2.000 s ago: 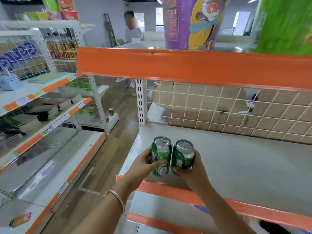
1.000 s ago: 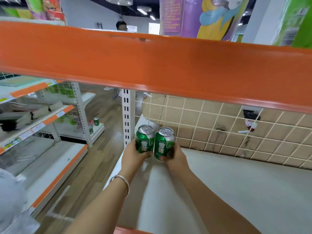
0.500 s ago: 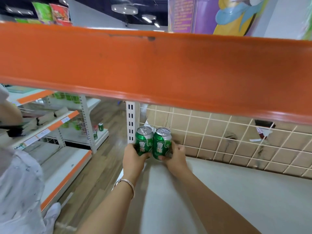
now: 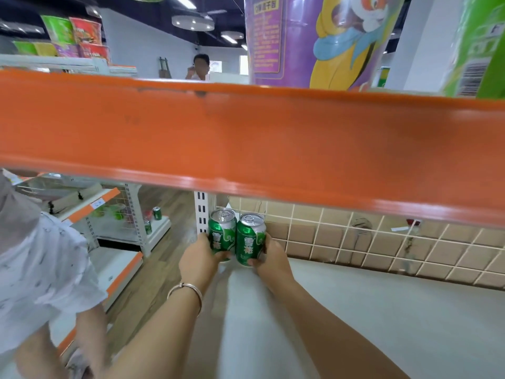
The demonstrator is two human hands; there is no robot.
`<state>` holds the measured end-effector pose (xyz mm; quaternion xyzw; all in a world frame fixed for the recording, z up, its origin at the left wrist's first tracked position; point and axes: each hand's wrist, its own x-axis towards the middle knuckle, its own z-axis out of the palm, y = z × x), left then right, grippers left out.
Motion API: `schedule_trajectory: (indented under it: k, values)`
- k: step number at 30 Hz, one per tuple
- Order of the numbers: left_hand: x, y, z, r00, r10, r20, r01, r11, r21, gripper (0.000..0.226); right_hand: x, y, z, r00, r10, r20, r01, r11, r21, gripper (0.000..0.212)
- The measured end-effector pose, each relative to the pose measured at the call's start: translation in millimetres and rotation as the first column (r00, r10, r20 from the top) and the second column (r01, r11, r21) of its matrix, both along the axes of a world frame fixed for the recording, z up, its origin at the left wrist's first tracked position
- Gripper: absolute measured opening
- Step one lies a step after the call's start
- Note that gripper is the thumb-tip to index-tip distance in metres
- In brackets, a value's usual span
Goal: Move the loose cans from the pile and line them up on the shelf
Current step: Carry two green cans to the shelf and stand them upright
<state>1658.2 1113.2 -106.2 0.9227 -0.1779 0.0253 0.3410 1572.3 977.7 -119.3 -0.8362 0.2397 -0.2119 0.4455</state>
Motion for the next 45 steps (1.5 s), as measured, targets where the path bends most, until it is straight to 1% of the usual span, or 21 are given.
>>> schedule_trajectory:
  k: [2, 5, 7, 9, 10, 13, 16, 18, 20, 22, 25, 28, 30, 33, 35, 37, 38, 41, 42, 43, 45]
  values:
    - [-1.8, -2.6, 2.4, 0.998, -0.016, -0.055, 0.017, 1.000, 0.006, 0.045, -3.4, 1.5, 4.1, 0.994, 0.038, -0.099, -0.042, 0.998, -0.041, 0.059]
    - [-12.5, 1.5, 0.0, 0.980, -0.054, -0.191, 0.033, 0.993, -0.113, 0.043, -18.9, 3.2, 14.4, 0.978, 0.055, -0.199, -0.066, 0.997, -0.049, 0.060]
    - [-23.5, 8.7, -2.8, 0.986, -0.025, -0.167, 0.003, 0.992, -0.128, 0.050, -36.7, 4.0, 20.8, 0.973, 0.040, -0.226, -0.050, 0.998, -0.041, 0.054]
    - [-37.7, 13.0, -0.7, 0.997, 0.004, -0.082, -0.015, 0.991, -0.136, 0.055, -58.9, 7.4, 28.8, 0.974, 0.041, -0.223, -0.049, 0.998, -0.030, 0.061]
    - [-47.3, 12.8, 3.7, 0.998, -0.029, -0.058, 0.018, 0.985, -0.174, 0.057, -70.1, 8.9, 32.7, 0.980, 0.027, -0.197, -0.032, 0.999, -0.019, 0.067]
    - [-80.4, 5.7, 21.7, 0.962, -0.267, -0.060, 0.241, 0.929, -0.280, 0.073, -108.6, 17.6, 46.7, 0.991, -0.065, -0.121, 0.072, 0.996, 0.051, 0.075]
    - [-120.9, -8.4, 44.8, 0.862, -0.488, -0.134, 0.413, 0.832, -0.370, 0.079, -159.9, 22.9, 57.6, 0.983, -0.168, -0.071, 0.174, 0.980, 0.097, 0.074]
    - [-151.0, -20.9, 57.0, 0.748, -0.621, -0.235, 0.479, 0.750, -0.456, 0.077, -199.0, 23.2, 62.3, 0.961, -0.274, -0.032, 0.276, 0.950, 0.148, 0.071]
    - [-186.6, -32.8, 66.7, 0.622, -0.720, -0.307, 0.538, 0.678, -0.500, 0.071, -241.4, 23.2, 67.0, 0.905, -0.424, 0.019, 0.410, 0.886, 0.218, 0.065]
    - [-226.6, -45.2, 72.5, 0.498, -0.788, -0.363, 0.583, 0.614, -0.532, 0.062, -286.3, 23.7, 72.9, 0.837, -0.546, 0.050, 0.514, 0.814, 0.270, 0.058]
    - [-293.4, -61.9, 82.2, 0.318, -0.858, -0.403, 0.668, 0.505, -0.547, 0.056, -360.6, 24.9, 81.8, 0.782, -0.619, 0.075, 0.555, 0.745, 0.371, 0.042]
    - [-354.9, -77.1, 92.2, 0.167, -0.888, -0.428, 0.706, 0.410, -0.577, 0.061, -436.8, 29.4, 97.1, 0.713, -0.692, 0.111, 0.592, 0.680, 0.434, 0.032]
    - [-392.5, -88.7, 97.7, 0.083, -0.896, -0.437, 0.723, 0.356, -0.592, 0.075, -485.4, 29.8, 106.3, 0.658, -0.744, 0.115, 0.629, 0.627, 0.459, 0.034]
    - [-445.6, -110.6, 103.5, 0.020, -0.892, -0.452, 0.711, 0.331, -0.620, 0.106, -552.4, 23.8, 110.0, 0.598, -0.795, 0.105, 0.670, 0.568, 0.479, 0.041]
    - [-481.9, -129.8, 107.5, -0.034, -0.893, -0.450, 0.723, 0.289, -0.628, 0.114, -589.5, 14.9, 108.9, 0.571, -0.816, 0.086, 0.693, 0.535, 0.483, 0.045]
    - [-520.4, -150.1, 109.5, -0.078, -0.883, -0.463, 0.756, 0.251, -0.605, 0.115, -624.1, -0.5, 105.0, 0.564, -0.823, 0.076, 0.692, 0.520, 0.500, 0.046]
    - [-539.3, -160.4, 111.2, -0.093, -0.879, -0.469, 0.769, 0.236, -0.594, 0.107, -641.0, -10.8, 103.8, 0.567, -0.821, 0.071, 0.692, 0.521, 0.499, 0.050]
    - [-588.8, -194.8, 113.2, -0.141, -0.879, -0.455, 0.778, 0.186, -0.600, 0.049, -685.5, -43.1, 106.5, 0.590, -0.804, 0.067, 0.690, 0.546, 0.476, 0.059]
    - [-603.7, -207.5, 113.1, -0.142, -0.875, -0.462, 0.782, 0.187, -0.595, 0.044, -699.2, -53.7, 108.3, 0.592, -0.803, 0.073, 0.685, 0.549, 0.480, 0.061]
    - [-616.8, -220.0, 112.4, -0.134, -0.869, -0.477, 0.782, 0.203, -0.590, 0.048, -713.4, -63.0, 108.5, 0.598, -0.798, 0.070, 0.679, 0.551, 0.486, 0.062]
    - [-638.4, -241.7, 114.2, -0.073, -0.856, -0.511, 0.776, 0.273, -0.569, 0.049, -739.7, -82.4, 108.0, 0.614, -0.786, 0.066, 0.657, 0.557, 0.508, 0.066]
